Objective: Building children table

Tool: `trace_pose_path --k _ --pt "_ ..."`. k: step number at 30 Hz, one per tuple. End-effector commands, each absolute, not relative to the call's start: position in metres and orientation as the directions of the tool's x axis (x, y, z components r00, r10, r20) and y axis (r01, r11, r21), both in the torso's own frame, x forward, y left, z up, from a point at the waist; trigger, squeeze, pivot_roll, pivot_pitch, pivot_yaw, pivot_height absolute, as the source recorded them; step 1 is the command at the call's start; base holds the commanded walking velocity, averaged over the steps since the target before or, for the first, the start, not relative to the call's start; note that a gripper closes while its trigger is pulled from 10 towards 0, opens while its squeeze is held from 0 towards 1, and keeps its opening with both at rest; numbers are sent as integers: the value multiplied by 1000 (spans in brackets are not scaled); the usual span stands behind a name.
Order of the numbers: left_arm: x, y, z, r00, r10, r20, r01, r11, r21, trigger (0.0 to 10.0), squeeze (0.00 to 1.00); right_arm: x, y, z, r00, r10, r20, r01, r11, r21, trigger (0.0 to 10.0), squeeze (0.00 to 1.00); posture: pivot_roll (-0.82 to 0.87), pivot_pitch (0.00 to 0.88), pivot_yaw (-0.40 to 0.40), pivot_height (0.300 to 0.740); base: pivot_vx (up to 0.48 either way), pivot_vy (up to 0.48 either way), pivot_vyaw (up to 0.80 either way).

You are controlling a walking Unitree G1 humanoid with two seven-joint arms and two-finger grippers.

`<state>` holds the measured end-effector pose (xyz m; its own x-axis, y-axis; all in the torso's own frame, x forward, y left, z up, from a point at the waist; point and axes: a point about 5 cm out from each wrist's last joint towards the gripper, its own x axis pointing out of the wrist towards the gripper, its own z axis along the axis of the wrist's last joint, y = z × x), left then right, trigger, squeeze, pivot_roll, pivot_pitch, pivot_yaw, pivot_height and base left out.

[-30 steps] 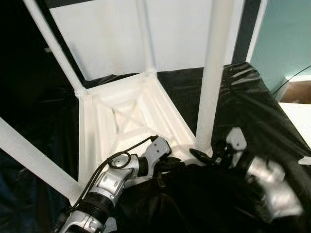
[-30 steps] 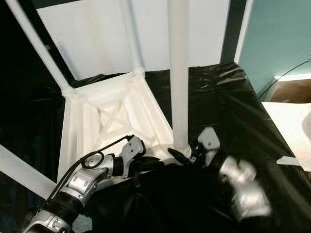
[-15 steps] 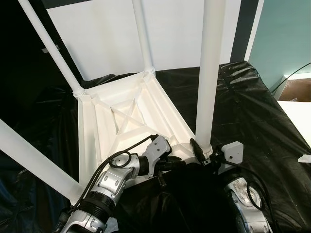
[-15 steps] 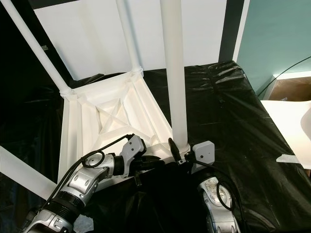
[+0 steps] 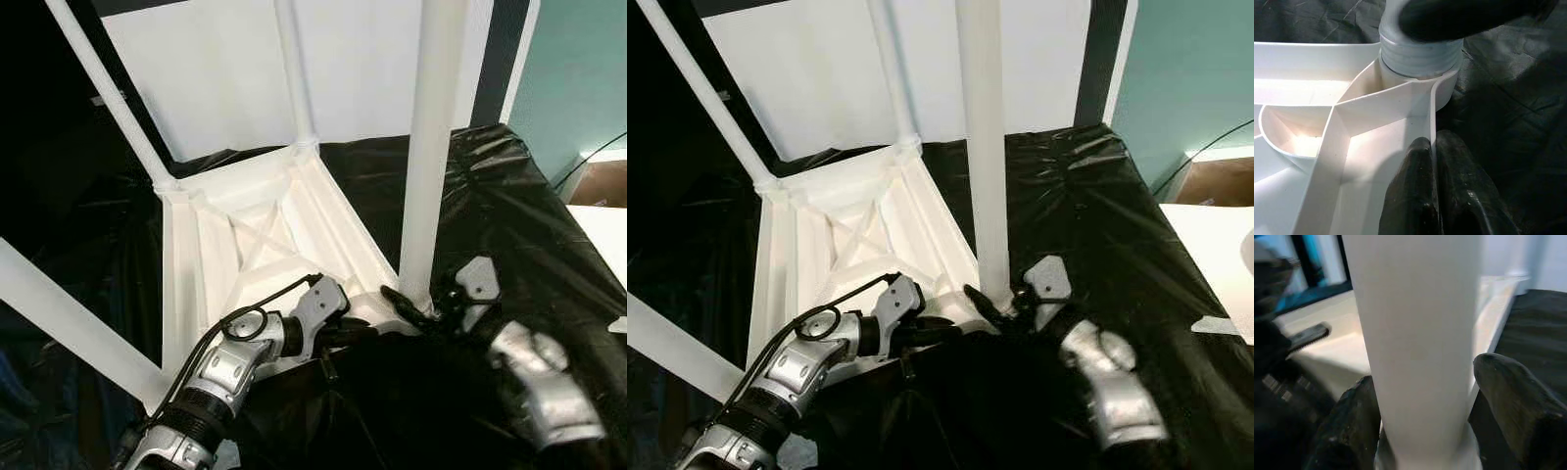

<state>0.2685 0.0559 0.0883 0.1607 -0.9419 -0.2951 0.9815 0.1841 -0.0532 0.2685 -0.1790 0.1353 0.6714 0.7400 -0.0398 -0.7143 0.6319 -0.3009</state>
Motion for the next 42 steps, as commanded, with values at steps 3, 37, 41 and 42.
trace_pose_path --k 3,37,41,42 --pt "250 62 56 82 -938 -337 963 161 -215 10000 0 269 -183 130 575 807 -137 -807 531 -259 0 0 -67 0 84 740 0 0 0" --pt "251 65 58 83 -936 -342 965 160 -206 10000 0 248 -159 112 957 239 166 -209 961 -181 4745 0 -57 0 96 740 0 0 0" --pt "251 66 57 84 -936 -341 964 163 -210 10000 0 247 -149 112 907 395 145 -376 915 -144 10000 1000 -62 0 100 740 0 0 0" --pt "251 66 57 83 -936 -342 964 163 -212 10000 0 250 -151 114 887 442 134 -418 892 -173 10000 1000 -65 0 99 740 0 0 0"
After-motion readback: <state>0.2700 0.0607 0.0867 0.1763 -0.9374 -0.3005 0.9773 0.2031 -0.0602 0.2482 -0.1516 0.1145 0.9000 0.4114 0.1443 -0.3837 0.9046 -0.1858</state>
